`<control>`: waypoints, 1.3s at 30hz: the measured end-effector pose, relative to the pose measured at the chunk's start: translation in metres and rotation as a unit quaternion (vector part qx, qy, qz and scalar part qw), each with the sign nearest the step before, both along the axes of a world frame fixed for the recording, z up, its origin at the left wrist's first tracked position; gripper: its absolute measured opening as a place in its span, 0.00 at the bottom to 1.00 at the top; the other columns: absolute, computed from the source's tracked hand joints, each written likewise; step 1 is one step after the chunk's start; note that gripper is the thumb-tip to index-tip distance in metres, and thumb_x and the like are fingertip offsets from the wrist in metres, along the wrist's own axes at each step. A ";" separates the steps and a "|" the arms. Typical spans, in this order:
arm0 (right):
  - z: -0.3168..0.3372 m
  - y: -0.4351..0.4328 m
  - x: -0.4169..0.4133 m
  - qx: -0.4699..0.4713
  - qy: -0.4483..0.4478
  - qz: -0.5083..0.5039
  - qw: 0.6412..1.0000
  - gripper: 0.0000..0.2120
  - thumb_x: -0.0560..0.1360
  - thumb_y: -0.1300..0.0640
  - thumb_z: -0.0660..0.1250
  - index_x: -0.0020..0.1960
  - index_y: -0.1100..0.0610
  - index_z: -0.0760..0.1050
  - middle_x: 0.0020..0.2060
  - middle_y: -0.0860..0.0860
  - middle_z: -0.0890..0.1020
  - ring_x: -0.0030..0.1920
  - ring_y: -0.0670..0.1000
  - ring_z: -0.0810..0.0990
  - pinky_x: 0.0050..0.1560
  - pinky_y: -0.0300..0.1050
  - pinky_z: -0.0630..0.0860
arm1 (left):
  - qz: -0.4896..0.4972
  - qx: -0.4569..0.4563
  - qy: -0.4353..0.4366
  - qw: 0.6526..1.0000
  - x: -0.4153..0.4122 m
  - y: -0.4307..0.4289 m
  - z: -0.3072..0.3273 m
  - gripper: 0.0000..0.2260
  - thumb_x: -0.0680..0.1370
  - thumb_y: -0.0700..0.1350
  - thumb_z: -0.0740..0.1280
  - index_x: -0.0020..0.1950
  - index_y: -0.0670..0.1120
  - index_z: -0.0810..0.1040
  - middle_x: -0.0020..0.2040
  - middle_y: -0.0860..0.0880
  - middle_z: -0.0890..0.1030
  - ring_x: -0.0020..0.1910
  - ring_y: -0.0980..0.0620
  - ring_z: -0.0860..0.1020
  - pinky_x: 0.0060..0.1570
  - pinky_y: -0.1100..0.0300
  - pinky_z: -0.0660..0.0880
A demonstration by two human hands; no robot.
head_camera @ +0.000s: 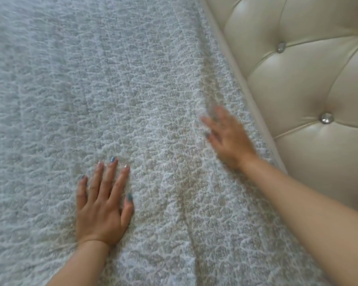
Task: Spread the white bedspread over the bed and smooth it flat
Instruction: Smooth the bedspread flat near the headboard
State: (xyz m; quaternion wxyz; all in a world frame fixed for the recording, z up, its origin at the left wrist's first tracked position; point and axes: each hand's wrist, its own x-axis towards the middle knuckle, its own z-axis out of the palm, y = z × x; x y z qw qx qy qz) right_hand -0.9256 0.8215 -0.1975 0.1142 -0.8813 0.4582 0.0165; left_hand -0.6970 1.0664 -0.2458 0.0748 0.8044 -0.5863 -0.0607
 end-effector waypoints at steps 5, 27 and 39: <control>-0.022 -0.023 0.003 -0.027 0.098 -0.082 0.991 0.23 0.79 0.39 0.37 0.74 0.33 0.36 0.78 0.49 0.41 0.77 0.53 0.39 0.76 0.59 0.42 | -0.001 0.004 0.002 1.000 0.002 -0.005 -0.003 0.29 0.74 0.54 0.53 0.76 0.49 0.61 0.77 0.47 0.59 0.76 0.44 0.56 0.74 0.44 0.47; -0.022 0.067 0.156 0.078 0.034 0.071 0.994 0.35 0.79 0.36 0.35 0.76 0.56 0.32 0.76 0.52 0.33 0.76 0.52 0.32 0.76 0.57 0.37 | -0.005 0.003 0.004 1.000 0.007 -0.005 -0.006 0.30 0.73 0.54 0.53 0.76 0.49 0.59 0.77 0.46 0.61 0.77 0.46 0.54 0.73 0.41 0.52; -0.020 0.096 0.124 0.084 0.016 0.115 0.990 0.29 0.81 0.42 0.38 0.77 0.53 0.35 0.76 0.49 0.35 0.76 0.50 0.32 0.77 0.55 0.39 | -0.003 0.014 -0.014 1.000 0.006 -0.005 -0.006 0.29 0.74 0.53 0.52 0.75 0.49 0.61 0.76 0.45 0.61 0.76 0.43 0.57 0.73 0.40 0.52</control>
